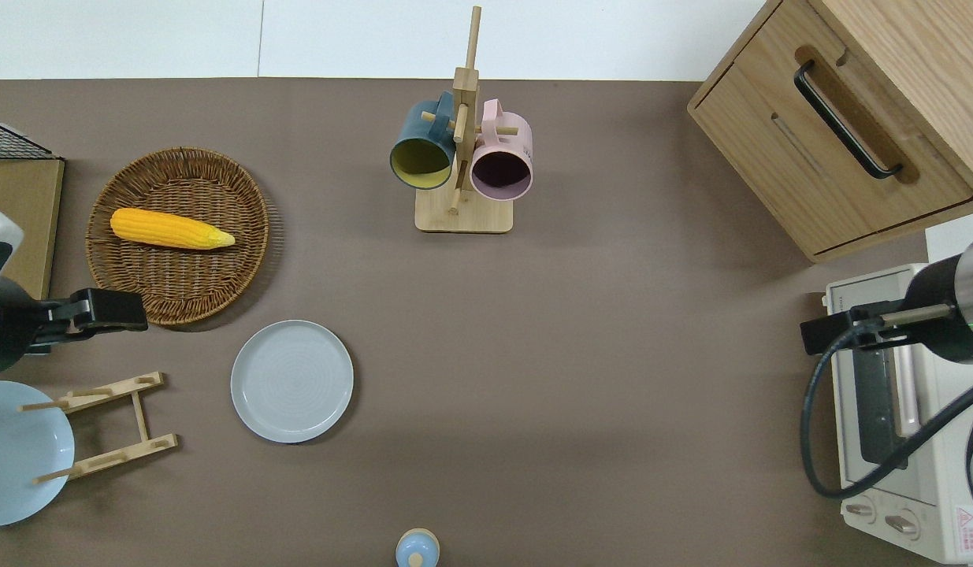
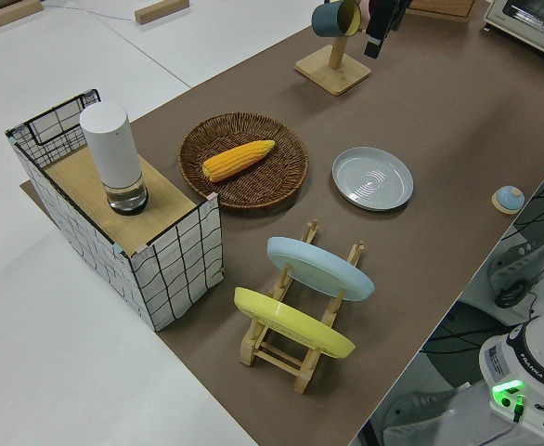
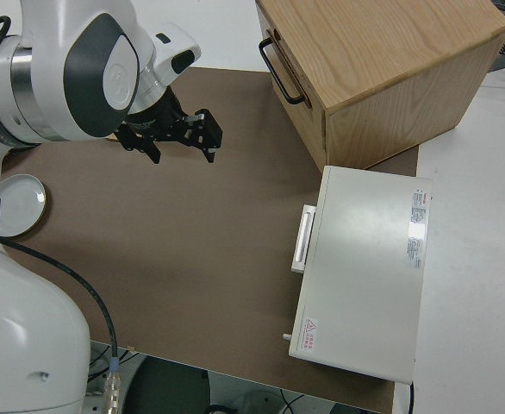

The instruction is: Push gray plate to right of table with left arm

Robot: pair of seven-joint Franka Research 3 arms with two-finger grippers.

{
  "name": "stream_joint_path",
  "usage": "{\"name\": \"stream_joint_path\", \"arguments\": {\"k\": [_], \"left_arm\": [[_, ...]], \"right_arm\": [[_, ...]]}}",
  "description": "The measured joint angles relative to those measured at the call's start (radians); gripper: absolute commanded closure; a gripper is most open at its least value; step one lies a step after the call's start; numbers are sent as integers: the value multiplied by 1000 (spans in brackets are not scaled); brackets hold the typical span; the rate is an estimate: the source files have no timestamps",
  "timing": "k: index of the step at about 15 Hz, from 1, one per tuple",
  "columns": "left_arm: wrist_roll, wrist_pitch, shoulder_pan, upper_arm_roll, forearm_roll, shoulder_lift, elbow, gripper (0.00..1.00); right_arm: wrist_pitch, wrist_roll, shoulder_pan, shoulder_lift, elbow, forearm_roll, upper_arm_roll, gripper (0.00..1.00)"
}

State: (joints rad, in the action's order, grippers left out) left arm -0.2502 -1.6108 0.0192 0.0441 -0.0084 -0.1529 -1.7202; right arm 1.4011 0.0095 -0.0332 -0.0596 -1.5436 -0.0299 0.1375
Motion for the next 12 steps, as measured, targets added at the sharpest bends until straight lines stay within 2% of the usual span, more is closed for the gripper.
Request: {"name": "stream_joint_path", "arguments": {"k": [12], "left_arm": [[23,13,-3,-20,0,-29,-43,5]], "right_arm": [[0,0,0,0,0,0,0,5]]}}
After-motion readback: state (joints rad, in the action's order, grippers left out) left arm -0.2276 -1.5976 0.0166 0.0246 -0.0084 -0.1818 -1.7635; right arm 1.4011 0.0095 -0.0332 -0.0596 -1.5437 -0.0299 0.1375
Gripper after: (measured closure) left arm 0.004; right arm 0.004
